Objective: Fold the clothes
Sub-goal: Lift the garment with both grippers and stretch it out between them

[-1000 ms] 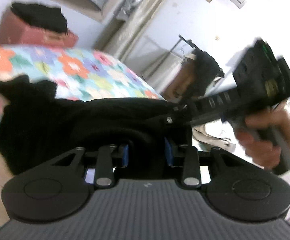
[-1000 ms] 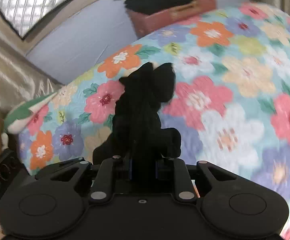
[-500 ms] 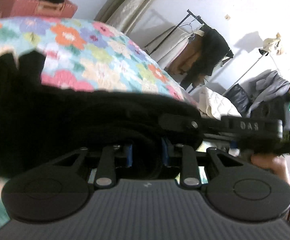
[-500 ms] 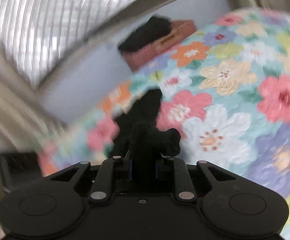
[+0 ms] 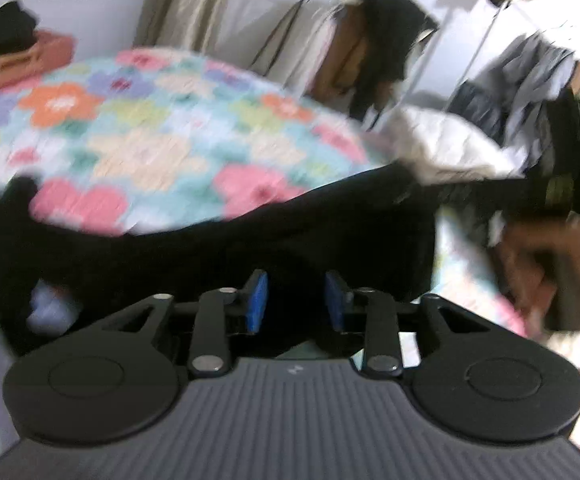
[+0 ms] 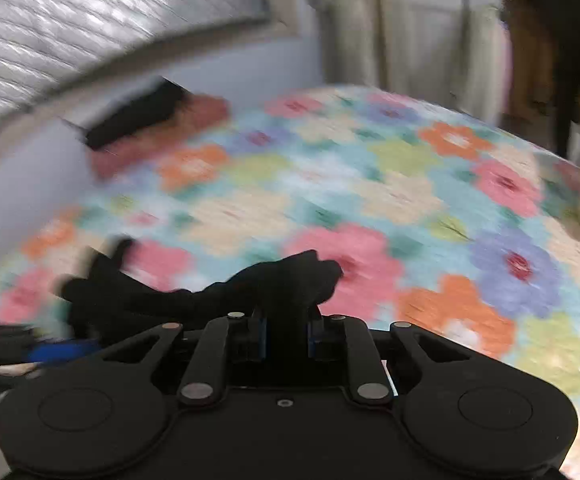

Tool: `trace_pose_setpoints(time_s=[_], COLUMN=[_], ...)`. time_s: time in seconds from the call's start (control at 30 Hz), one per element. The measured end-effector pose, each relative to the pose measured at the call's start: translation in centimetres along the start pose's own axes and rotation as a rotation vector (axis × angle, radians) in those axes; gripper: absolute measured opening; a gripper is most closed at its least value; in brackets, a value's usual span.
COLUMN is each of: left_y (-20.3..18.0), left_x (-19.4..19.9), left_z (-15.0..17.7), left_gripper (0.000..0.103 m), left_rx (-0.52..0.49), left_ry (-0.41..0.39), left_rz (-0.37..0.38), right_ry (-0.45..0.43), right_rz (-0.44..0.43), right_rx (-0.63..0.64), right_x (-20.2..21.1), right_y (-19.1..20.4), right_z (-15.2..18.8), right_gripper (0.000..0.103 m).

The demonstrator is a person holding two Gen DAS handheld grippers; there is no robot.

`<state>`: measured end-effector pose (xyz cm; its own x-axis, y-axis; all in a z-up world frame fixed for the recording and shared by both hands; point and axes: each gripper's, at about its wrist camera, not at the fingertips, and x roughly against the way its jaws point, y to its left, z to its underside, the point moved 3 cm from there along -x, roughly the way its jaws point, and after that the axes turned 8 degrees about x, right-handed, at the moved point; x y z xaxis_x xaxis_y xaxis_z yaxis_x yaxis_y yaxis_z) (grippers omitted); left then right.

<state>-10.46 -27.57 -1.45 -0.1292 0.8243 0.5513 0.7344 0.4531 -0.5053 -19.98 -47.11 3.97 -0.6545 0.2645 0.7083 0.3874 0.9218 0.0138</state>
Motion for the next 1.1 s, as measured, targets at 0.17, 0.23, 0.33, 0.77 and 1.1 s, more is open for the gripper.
trace_pose_setpoints(time_s=[0.17,0.23,0.33,0.77,1.1], left_y=[5.6,7.1,8.6,9.2,11.2], left_x=[1.0,2.0,2.5,0.0,-2.2], left_z=[-0.4,-0.8,-0.8,-0.4,0.1], left_gripper=[0.045,0.055,0.055,0.063,0.084], left_rx=[0.086,0.134,0.149,0.144,0.292], left_ry=[-0.003,-0.025,-0.035,-0.006,0.052], left_rz=[-0.109,-0.077,-0.111,-0.098,-0.174], right_ry=[0.083,0.099,0.092,-0.110,-0.017], right_rz=[0.018,0.023,0.066,0.155,-0.041], right_rx=[-0.104,-0.132,-0.112,-0.129,-0.435], right_x=[-2.0,-2.0,-2.4,-6.2,-2.7], right_y=[-2.2,-2.9,-4.1,-7.2,-6.1], right_z=[2.6,3.5,3.3,-2.5,7.0], right_gripper=[0.014,0.014,0.012,0.019,0.045])
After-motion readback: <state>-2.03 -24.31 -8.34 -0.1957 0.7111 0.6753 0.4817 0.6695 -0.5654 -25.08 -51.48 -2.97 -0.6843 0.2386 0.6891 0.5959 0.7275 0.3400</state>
